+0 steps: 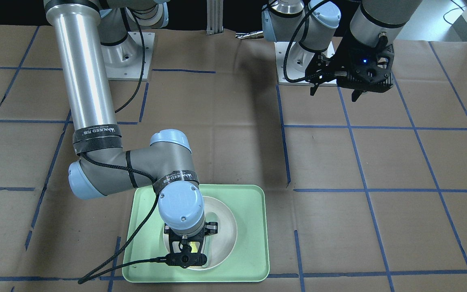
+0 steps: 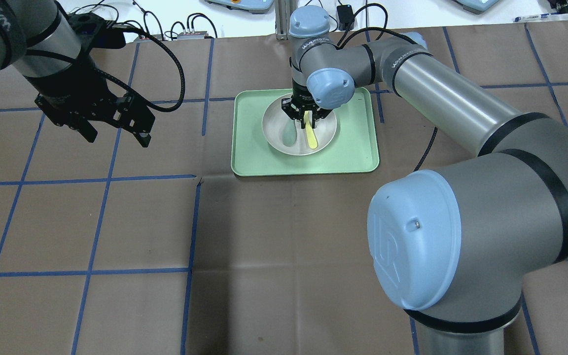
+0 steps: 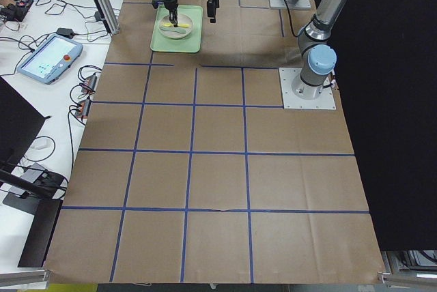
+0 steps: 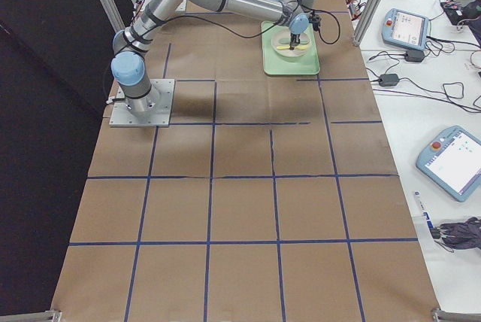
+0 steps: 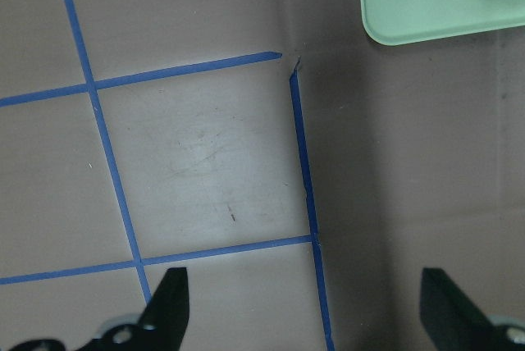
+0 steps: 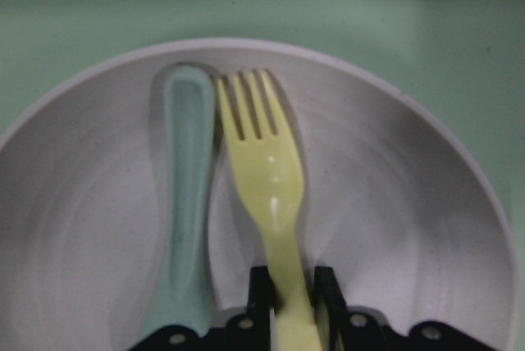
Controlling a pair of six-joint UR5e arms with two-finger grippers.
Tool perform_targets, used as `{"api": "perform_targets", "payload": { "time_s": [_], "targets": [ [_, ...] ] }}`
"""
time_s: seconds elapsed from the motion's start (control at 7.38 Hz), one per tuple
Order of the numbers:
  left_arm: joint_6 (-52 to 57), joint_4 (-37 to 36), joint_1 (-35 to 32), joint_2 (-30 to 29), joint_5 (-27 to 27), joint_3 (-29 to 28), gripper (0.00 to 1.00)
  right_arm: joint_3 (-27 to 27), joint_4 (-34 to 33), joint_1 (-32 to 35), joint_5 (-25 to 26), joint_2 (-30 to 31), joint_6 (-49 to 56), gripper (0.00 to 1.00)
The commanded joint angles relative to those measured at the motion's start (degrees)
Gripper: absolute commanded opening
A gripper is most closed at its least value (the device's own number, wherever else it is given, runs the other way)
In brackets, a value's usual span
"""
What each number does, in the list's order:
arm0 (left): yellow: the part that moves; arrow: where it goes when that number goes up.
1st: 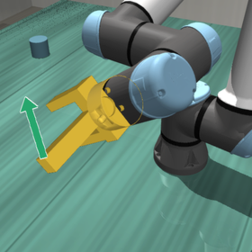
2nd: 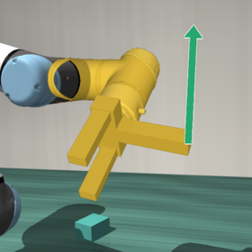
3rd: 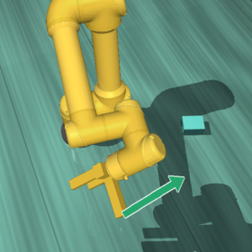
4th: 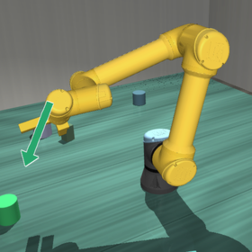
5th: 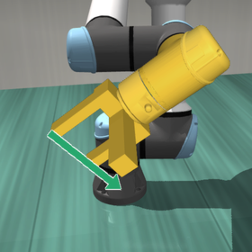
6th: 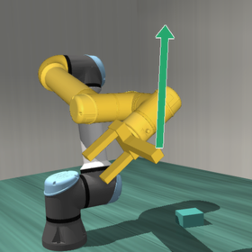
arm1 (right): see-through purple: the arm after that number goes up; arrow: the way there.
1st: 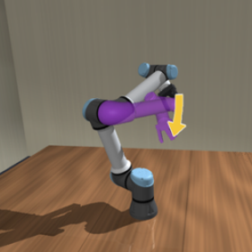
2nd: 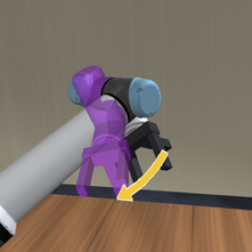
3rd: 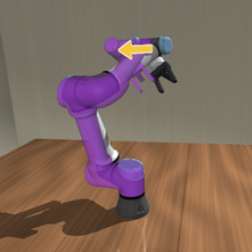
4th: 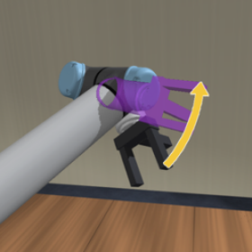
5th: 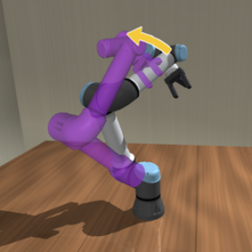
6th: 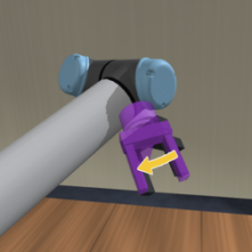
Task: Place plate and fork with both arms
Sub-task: 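Lift the fork with the right gripper and set it beside the plate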
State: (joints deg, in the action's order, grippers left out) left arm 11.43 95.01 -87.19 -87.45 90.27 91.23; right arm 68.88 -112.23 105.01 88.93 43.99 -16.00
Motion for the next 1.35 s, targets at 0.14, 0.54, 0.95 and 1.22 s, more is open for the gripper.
{"api": "perform_targets", "payload": {
  "time_s": [0.14,0.54,0.95,1.22],
  "targets": [
    [0.0,0.0,0.0,0.0,0.0,0.0,1.0,-0.7,0.3,-0.1,-0.2,0.5,-0.1,0.04],
    [0.0,0.1,0.0,0.0,0.0,0.0,1.0,-0.7,3.3,-0.3,-0.4,4.3,-1.1,0.04],
    [0.0,0.0,0.0,0.0,0.0,0.0,1.0,2.4,6.8,-3.8,0.7,7.8,0.2,0.04],
    [-0.1,0.0,0.0,0.0,0.0,0.0,1.0,7.9,5.4,-9.4,0.8,11.0,5.8,0.03]
  ]
}}
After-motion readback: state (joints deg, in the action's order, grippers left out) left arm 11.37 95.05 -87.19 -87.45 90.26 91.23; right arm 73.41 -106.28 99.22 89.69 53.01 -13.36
